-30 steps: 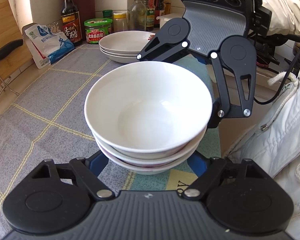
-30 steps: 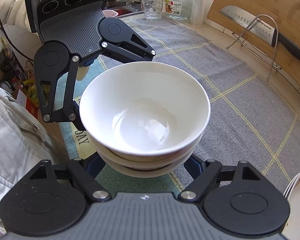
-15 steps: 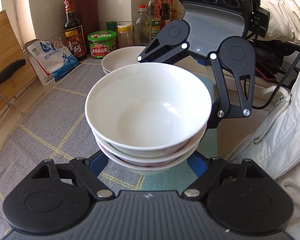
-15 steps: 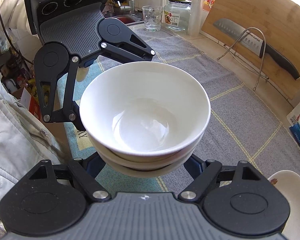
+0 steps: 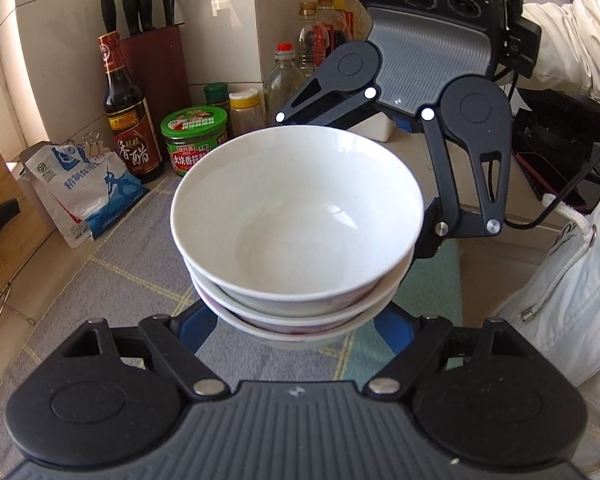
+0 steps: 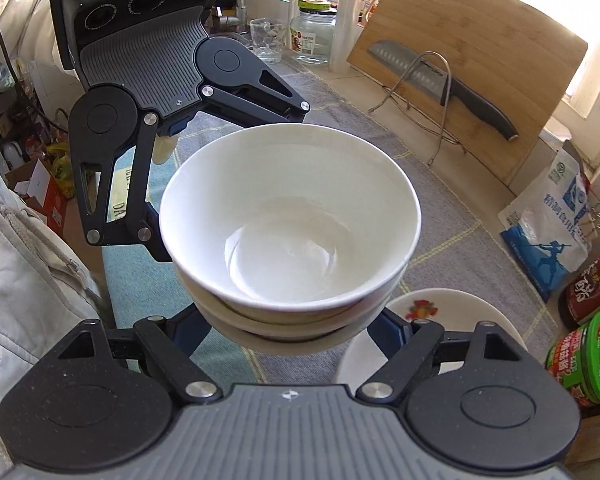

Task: Organize plates and bowls
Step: 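Lift the bowl stack with both grippers and carry it to the white plate stack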

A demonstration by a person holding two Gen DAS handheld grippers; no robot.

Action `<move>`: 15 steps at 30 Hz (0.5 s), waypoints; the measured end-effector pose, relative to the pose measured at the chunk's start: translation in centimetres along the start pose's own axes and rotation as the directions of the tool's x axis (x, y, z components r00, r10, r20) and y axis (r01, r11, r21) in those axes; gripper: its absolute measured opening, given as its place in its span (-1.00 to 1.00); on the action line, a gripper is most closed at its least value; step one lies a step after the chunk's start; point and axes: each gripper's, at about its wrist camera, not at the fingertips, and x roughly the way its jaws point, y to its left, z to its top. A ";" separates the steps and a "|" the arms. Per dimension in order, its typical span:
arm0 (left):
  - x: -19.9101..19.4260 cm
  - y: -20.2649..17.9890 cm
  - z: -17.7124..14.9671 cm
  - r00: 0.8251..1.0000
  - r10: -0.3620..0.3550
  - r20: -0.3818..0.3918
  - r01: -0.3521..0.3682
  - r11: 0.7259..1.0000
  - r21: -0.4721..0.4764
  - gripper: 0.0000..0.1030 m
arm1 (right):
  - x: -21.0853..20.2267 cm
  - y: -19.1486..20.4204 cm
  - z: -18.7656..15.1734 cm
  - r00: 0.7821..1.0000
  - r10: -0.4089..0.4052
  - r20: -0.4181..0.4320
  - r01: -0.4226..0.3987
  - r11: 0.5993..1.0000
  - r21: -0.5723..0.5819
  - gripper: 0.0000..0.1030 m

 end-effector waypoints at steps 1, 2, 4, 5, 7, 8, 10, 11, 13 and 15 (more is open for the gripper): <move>0.6 0.1 0.5 1.000 0.001 0.004 -0.001 1.000 0.006 0.65 | -0.4 -0.5 -0.4 1.000 -0.006 0.001 0.006 1.000 0.001 0.70; 1.2 0.3 1.1 1.000 0.000 0.008 0.000 1.000 0.012 0.64 | -0.7 -1.0 -0.8 1.000 -0.011 0.001 0.011 1.000 0.003 0.70; 2.2 0.3 2.2 1.000 -0.002 0.014 0.002 1.000 0.024 0.65 | -1.4 -2.1 -1.7 1.000 -0.022 0.001 0.022 1.000 0.009 0.70; 2.8 0.3 2.7 1.000 -0.004 0.017 0.003 1.000 0.030 0.65 | -1.8 -2.6 -2.2 1.000 -0.027 0.000 0.027 1.000 0.012 0.70; 4.0 0.5 3.6 1.000 -0.010 0.021 0.009 0.999 0.038 0.65 | -2.1 -3.6 -3.0 0.999 -0.038 -0.001 0.038 0.999 0.020 0.70; 4.5 0.7 4.0 1.000 -0.013 0.022 0.012 0.999 0.042 0.65 | -2.3 -3.9 -3.4 0.999 -0.044 -0.002 0.044 0.999 0.024 0.70; 5.7 0.9 4.7 1.000 -0.019 0.022 0.018 0.999 0.050 0.65 | -2.5 -4.8 -4.3 0.998 -0.056 -0.007 0.056 0.998 0.035 0.70; 6.3 1.0 5.0 1.000 -0.021 0.021 0.020 0.998 0.053 0.65 | -2.4 -5.3 -4.6 0.998 -0.061 -0.009 0.061 0.997 0.043 0.70; 7.4 1.3 5.4 0.999 -0.028 0.020 0.026 0.998 0.059 0.65 | -2.5 -6.2 -5.5 0.998 -0.067 -0.014 0.068 0.996 0.061 0.70; 8.6 1.7 5.7 0.999 -0.033 0.016 0.032 0.998 0.061 0.65 | -2.5 -7.1 -6.2 0.997 -0.076 -0.020 0.077 0.994 0.074 0.70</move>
